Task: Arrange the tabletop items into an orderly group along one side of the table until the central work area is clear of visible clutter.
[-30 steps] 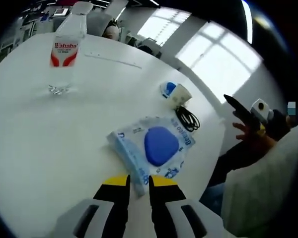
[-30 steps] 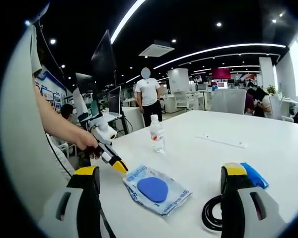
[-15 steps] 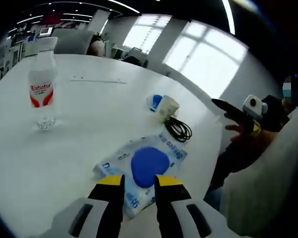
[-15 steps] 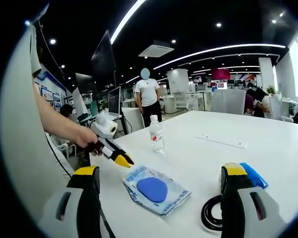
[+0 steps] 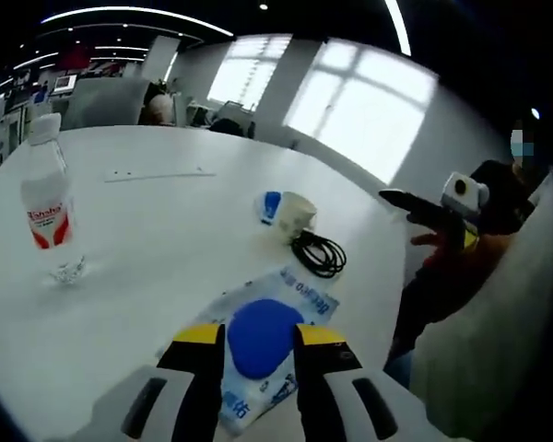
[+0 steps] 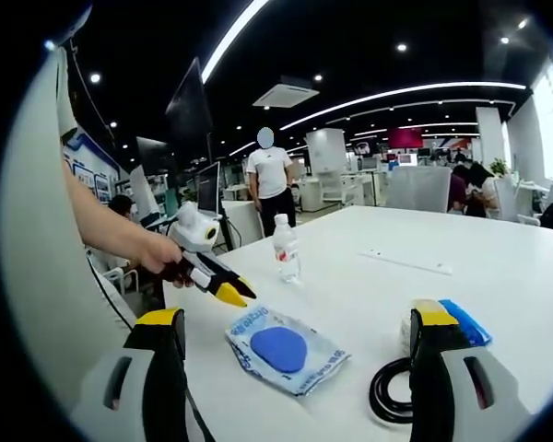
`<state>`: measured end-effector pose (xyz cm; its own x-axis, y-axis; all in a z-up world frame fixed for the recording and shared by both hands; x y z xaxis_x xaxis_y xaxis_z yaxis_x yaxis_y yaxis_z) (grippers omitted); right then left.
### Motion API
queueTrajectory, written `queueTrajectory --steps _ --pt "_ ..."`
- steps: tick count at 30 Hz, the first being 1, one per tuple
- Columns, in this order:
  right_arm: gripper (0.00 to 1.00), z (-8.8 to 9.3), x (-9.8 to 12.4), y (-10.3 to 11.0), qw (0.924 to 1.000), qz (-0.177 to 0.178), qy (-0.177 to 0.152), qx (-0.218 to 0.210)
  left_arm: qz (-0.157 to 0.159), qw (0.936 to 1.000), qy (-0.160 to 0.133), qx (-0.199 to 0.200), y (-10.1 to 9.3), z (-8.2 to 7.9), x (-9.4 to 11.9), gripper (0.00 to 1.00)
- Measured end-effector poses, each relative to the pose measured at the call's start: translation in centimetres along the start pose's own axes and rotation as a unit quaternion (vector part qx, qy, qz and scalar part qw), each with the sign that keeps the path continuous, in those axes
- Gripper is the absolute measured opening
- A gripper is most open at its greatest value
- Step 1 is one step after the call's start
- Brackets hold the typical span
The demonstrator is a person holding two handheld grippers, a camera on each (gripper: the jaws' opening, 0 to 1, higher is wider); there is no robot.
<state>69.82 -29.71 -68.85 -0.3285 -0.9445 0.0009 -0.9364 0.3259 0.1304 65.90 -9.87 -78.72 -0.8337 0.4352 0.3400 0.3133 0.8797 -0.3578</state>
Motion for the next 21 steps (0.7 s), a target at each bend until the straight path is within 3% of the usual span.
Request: queueTrajectory --steps 21 --pt "0.98 -0.1 0.9 -1.1 0.9998 0.018 -0.004 -0.002 0.042 0.9961 -0.017 -0.075 -2.3 -2.4 -4.1 0.33"
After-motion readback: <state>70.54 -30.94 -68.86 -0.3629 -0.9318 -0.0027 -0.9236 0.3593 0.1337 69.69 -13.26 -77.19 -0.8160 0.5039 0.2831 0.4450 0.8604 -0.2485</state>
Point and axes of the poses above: the point that each gripper's makers call its tool centre point, and the gripper's own axes: x roughly backward along the fingers, y roughly to its left, z roughly out of its underside, the point moved 1 cm from there along x, roughly backward along the fingers, and after that the axes turned 15 degrees about -y, right-handed, at the moved point
